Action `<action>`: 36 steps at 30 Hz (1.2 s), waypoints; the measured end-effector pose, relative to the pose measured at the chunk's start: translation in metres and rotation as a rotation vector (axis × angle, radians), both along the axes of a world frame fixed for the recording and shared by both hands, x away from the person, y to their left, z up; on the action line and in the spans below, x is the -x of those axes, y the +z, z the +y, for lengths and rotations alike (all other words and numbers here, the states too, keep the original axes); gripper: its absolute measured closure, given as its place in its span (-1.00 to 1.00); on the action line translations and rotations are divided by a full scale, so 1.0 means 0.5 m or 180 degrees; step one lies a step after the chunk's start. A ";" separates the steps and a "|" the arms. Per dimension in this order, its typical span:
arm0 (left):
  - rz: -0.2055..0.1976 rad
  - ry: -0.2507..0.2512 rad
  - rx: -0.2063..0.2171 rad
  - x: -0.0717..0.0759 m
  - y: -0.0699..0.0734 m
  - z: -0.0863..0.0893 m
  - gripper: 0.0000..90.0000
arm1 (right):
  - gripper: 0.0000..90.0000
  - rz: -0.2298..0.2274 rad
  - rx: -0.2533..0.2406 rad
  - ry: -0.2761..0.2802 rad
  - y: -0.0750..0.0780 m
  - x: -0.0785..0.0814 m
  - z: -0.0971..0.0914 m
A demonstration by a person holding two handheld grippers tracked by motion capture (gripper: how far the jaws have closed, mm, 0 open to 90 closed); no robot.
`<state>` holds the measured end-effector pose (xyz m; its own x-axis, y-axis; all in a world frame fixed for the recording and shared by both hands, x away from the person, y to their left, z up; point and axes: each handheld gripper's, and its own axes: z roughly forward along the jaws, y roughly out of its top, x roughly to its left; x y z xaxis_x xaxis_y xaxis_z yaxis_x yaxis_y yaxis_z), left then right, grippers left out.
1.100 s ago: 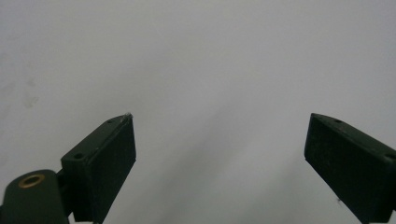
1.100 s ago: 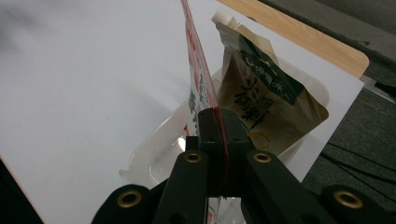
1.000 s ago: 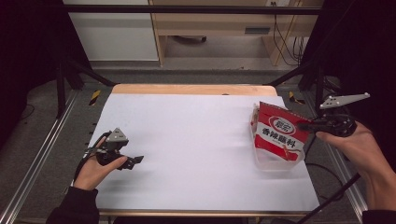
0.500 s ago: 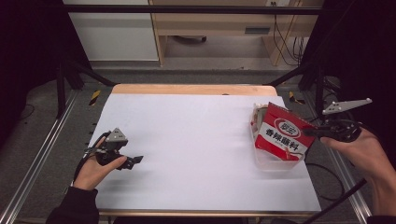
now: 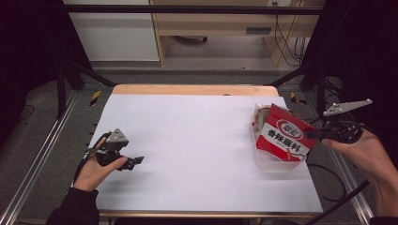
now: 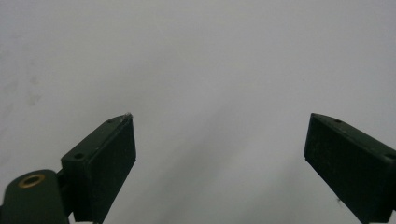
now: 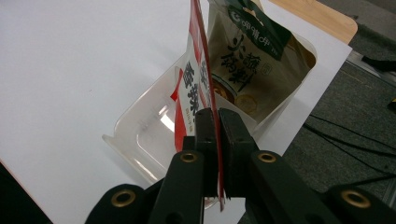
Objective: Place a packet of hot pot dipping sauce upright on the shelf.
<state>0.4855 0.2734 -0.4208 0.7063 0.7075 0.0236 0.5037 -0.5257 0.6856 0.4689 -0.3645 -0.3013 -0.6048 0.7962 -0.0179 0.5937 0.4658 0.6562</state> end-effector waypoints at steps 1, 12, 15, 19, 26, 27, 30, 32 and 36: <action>0.0000 0.0001 -0.0002 0.000 0.000 0.000 -0.79 | 0.94 0.0002 0.0003 0.0000 0.000 0.000 0.000; -0.0002 0.0002 -0.0002 0.000 0.000 0.001 -0.80 | 0.88 0.0006 -0.0013 -0.0002 -0.002 -0.001 0.000; -0.0003 0.0007 -0.0002 0.000 0.000 0.001 -0.79 | 0.84 0.0016 -0.0006 -0.0009 -0.004 -0.002 0.000; 0.0004 -0.0001 -0.0007 0.001 -0.001 -0.001 -0.80 | 0.69 -0.0007 0.0009 -0.0014 -0.004 -0.002 0.001; -0.0002 0.0004 -0.0001 0.001 0.000 0.000 -0.79 | 0.18 -0.0196 0.0052 -0.0071 0.005 -0.011 0.019; -0.0002 0.0004 -0.0003 0.001 0.000 0.001 -0.79 | 0.09 -0.0225 0.0054 -0.0079 0.007 -0.013 0.023; -0.0003 0.0001 -0.0001 0.001 0.000 0.001 -0.79 | -0.15 -0.0310 0.0104 -0.0115 0.012 -0.020 0.037; -0.0002 0.0000 0.0006 0.001 0.000 0.002 -0.79 | -0.30 -0.0343 0.0128 -0.0141 0.015 -0.025 0.048; -0.0010 0.0010 0.0009 0.001 0.001 0.003 -0.79 | -0.46 -0.0458 0.0161 -0.0155 0.027 -0.033 0.066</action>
